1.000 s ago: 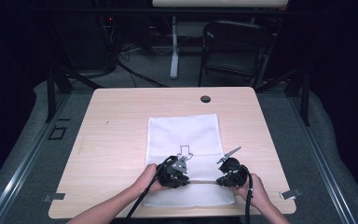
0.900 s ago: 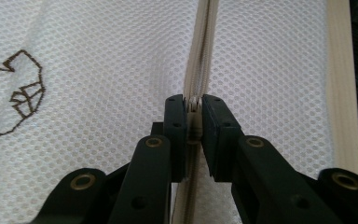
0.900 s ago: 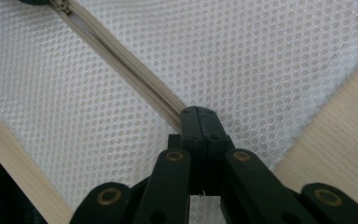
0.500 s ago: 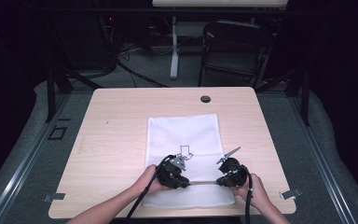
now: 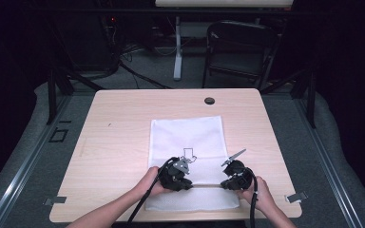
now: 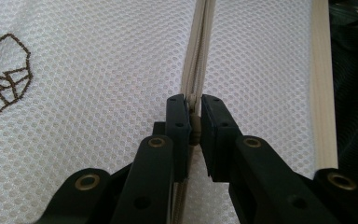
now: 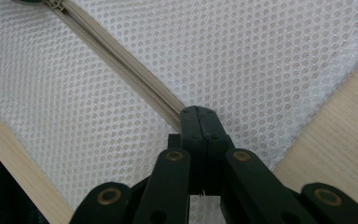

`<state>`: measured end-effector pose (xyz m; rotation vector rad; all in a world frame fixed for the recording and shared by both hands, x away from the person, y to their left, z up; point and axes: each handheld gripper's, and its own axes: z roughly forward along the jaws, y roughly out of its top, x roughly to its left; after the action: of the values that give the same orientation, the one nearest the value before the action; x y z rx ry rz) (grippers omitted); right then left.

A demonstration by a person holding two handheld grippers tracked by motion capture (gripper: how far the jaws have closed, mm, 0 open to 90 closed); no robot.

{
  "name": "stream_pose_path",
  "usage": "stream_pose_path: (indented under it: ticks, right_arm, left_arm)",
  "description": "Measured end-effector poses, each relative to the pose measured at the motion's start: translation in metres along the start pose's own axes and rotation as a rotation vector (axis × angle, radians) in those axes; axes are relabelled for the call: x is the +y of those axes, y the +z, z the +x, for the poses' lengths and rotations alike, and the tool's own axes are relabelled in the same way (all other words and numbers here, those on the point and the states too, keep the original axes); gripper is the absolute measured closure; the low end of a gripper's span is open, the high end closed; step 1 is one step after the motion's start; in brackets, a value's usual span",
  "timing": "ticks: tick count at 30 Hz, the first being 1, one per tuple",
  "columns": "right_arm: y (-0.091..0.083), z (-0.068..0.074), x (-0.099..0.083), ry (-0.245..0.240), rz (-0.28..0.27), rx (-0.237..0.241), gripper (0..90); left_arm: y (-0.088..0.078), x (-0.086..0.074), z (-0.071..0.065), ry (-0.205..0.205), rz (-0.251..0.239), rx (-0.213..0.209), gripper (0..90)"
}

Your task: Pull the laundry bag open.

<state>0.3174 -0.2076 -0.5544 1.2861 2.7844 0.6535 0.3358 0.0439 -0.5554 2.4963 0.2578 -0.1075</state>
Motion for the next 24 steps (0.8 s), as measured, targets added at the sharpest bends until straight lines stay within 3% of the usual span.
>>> stream_pose_path:
  ticks: [9, 10, 19, 22, 24]
  right_arm:
    - [0.0, -0.001, 0.0, 0.005, -0.003, 0.01, 90.0]
    - [-0.001, -0.002, 0.0, -0.007, 0.017, 0.009, 90.0]
    - [-0.001, -0.002, 0.001, -0.012, 0.02, 0.012, 90.0]
    - [0.0, 0.0, 0.0, 0.003, -0.001, 0.009, 90.0]
    - [0.0, -0.001, 0.0, 0.0, 0.004, 0.012, 90.0]
  left_arm:
    - [-0.003, -0.002, 0.0, -0.001, 0.005, 0.003, 82.4]
    - [-0.003, -0.003, 0.0, 0.008, 0.011, 0.006, 82.4]
    - [-0.01, -0.011, 0.003, -0.014, 0.009, 0.015, 82.3]
    - [-0.014, -0.015, 0.005, -0.025, 0.001, 0.004, 82.3]
    - [-0.015, -0.015, 0.004, -0.018, 0.019, 0.019, 82.3]
